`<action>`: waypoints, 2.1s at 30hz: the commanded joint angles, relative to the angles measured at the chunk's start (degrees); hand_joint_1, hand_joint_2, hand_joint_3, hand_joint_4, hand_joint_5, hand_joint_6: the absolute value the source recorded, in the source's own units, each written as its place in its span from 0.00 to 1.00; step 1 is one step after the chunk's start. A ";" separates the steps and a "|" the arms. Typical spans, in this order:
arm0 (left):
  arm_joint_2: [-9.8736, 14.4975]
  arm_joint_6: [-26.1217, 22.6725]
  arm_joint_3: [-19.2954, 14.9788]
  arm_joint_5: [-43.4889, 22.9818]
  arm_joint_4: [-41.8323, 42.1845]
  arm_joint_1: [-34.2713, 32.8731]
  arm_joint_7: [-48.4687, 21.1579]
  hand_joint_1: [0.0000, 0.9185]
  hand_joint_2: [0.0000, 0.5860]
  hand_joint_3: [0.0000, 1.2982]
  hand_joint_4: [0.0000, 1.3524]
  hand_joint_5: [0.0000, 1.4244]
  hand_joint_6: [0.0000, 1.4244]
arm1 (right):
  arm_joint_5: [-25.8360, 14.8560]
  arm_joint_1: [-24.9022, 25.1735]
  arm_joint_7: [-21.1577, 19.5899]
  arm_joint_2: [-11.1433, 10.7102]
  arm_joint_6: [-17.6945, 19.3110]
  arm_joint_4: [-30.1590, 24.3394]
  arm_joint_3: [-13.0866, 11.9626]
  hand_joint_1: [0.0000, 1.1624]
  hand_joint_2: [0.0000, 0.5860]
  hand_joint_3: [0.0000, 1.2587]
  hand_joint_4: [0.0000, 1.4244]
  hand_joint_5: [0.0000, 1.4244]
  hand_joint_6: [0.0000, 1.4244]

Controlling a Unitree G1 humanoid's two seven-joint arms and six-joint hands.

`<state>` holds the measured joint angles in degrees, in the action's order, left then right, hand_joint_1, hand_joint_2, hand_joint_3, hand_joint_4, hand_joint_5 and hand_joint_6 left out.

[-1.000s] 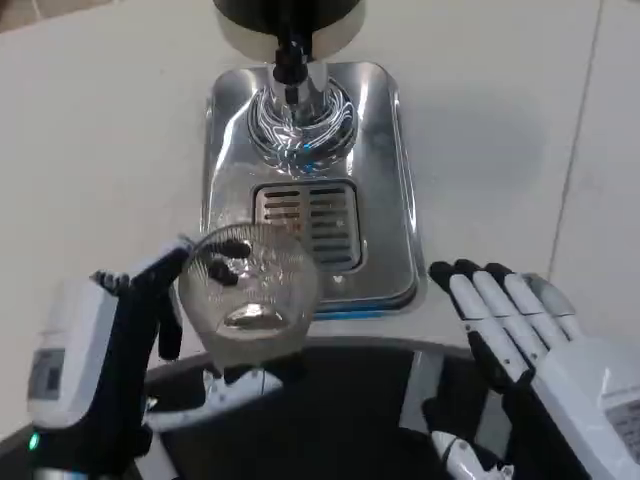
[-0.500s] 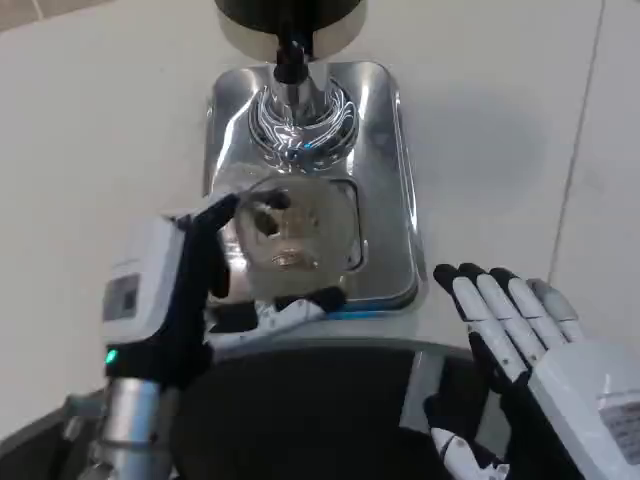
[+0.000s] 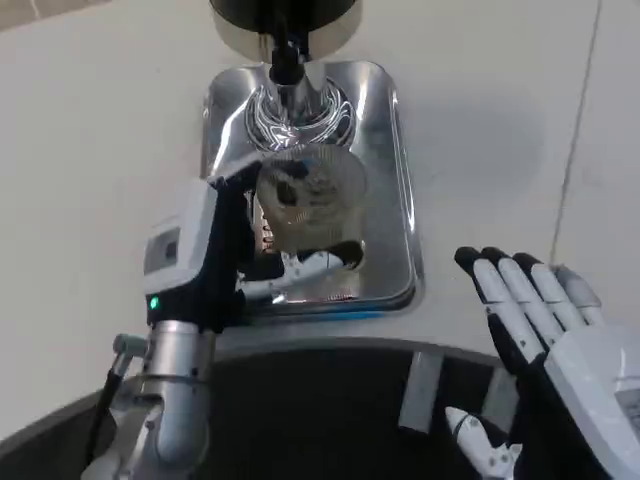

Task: Grasp the cup under the faucet to collect the drink, then remove the cup.

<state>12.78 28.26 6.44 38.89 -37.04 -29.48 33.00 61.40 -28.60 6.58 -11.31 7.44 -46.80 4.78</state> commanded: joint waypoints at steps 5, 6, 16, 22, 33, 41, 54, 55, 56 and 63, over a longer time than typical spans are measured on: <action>3.65 0.89 1.37 -0.80 -8.36 -6.36 5.15 0.83 0.13 0.93 0.83 0.89 1.00 | 1.25 2.33 1.92 0.88 -1.87 0.40 0.94 0.17 0.92 0.00 0.00 0.00 0.00; 3.84 0.85 1.56 -0.82 -8.92 -6.75 5.54 0.83 0.13 0.93 0.83 0.89 1.00 | 1.12 2.50 2.02 0.77 -1.91 0.51 0.88 0.17 0.92 0.00 0.00 0.00 0.00; 4.96 2.27 4.24 -0.46 -12.28 -9.00 7.08 0.69 0.00 0.83 0.75 0.85 1.00 | 0.12 3.06 2.27 -0.14 -2.53 0.50 -1.88 0.17 0.92 0.00 0.00 0.00 0.00; 5.78 4.51 7.45 0.48 -11.03 -9.08 6.34 0.21 0.06 0.43 0.32 0.56 0.75 | 0.51 4.84 3.00 0.17 -4.33 1.13 -2.03 0.18 0.92 0.00 0.00 0.00 0.00; 7.82 3.87 7.46 -0.82 -8.39 -7.10 6.46 0.12 0.03 0.24 0.15 0.44 0.60 | 0.57 6.27 2.35 0.92 -5.28 2.78 -0.05 0.19 0.93 0.00 0.00 0.00 0.00; 9.39 1.50 5.69 -1.84 -4.20 -3.95 5.74 0.11 0.01 0.21 0.12 0.43 0.58 | -0.05 6.11 2.05 1.57 -5.02 2.08 1.39 0.20 0.92 0.00 0.00 0.00 0.00; 15.59 -1.27 -4.21 -6.62 12.98 12.94 1.57 0.11 0.02 0.20 0.11 0.39 0.51 | -7.20 9.56 2.69 1.60 -5.51 1.62 -0.70 0.19 0.92 0.00 0.00 0.00 0.00; 16.17 -1.70 -5.25 -6.60 14.79 15.13 1.17 0.12 0.02 0.20 0.11 0.38 0.49 | -8.00 10.03 2.74 1.59 -5.62 1.66 -0.98 0.19 0.92 0.00 0.00 0.00 0.00; 16.49 -2.07 -5.97 -6.54 16.12 16.61 0.79 0.13 0.04 0.19 0.10 0.37 0.48 | -8.97 10.78 2.95 1.63 -5.87 1.65 -1.28 0.19 0.92 0.00 0.00 0.00 0.00; 20.68 -10.09 -9.57 -0.17 34.57 33.22 -6.63 0.00 0.05 0.01 0.00 0.12 0.15 | -18.56 21.35 7.34 2.57 -11.02 1.96 -2.25 0.19 0.92 0.00 0.00 0.00 0.00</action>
<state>32.69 20.98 -2.17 36.26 -9.76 -1.84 29.32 45.73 -10.64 12.16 -9.26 -1.45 -44.89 2.53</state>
